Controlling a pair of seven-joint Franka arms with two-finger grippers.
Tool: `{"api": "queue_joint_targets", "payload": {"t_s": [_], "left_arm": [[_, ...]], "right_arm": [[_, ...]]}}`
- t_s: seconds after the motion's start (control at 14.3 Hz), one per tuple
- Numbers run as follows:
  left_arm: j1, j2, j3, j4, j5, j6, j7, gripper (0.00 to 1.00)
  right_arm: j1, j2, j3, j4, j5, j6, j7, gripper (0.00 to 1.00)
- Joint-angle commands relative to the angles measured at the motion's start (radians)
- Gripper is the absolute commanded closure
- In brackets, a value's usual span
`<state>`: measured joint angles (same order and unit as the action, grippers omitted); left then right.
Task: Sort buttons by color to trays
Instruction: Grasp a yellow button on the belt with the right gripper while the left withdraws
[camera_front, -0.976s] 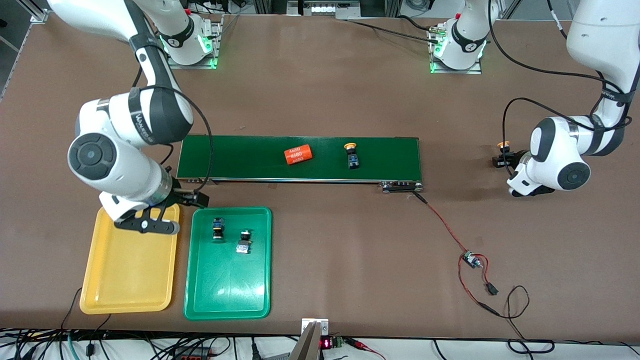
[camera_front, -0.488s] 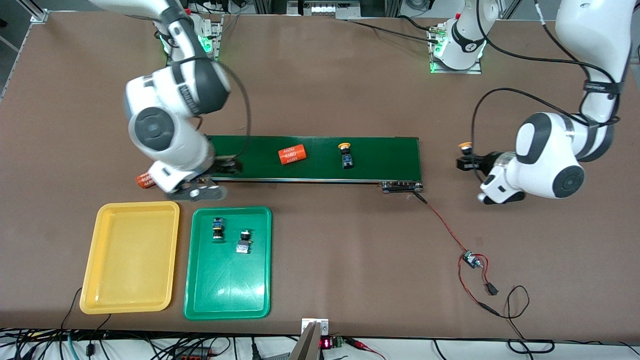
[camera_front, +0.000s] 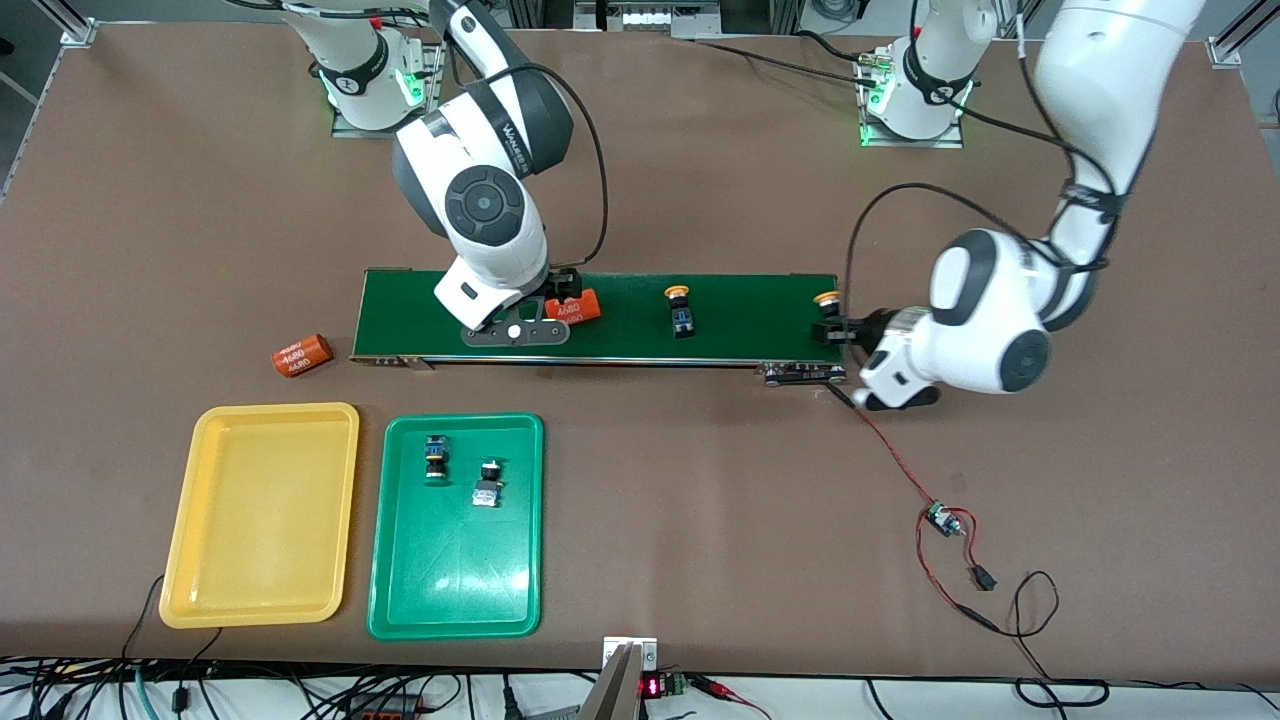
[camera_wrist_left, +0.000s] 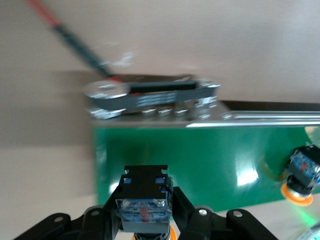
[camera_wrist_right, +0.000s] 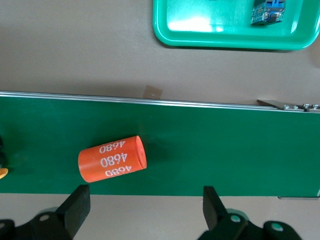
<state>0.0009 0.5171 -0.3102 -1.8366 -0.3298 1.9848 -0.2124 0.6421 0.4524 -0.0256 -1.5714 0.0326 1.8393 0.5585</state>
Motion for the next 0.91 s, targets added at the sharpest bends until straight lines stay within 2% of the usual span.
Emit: {"api": "queue_joint_targets", "payload": {"t_s": [0.0,0.14,0.21,0.42,0.84], "left_arm": [[-0.036,0.020,-0.010,-0.001,-0.018,0.032,-0.001,0.72],[-0.042,0.032,-0.032,-0.004,-0.020,0.026,-0.021,0.52],[-0.042,0.029,-0.033,-0.009,-0.018,0.023,-0.033,0.01],[-0.042,-0.002,-0.033,-0.004,-0.017,0.020,-0.031,0.00],[-0.010,-0.209,-0.014,0.016,-0.006,0.017,-0.032,0.00]], "right_arm": [[0.001,0.000,-0.007,-0.002,0.010,0.006,0.012,0.00],[0.001,0.002,-0.007,-0.002,0.010,0.006,0.012,0.00],[0.001,0.003,-0.007,-0.002,0.010,0.006,0.012,0.00],[0.001,0.008,-0.007,-0.004,0.012,0.006,0.014,0.00],[0.010,0.025,-0.007,-0.007,0.013,0.023,0.038,0.00]]}}
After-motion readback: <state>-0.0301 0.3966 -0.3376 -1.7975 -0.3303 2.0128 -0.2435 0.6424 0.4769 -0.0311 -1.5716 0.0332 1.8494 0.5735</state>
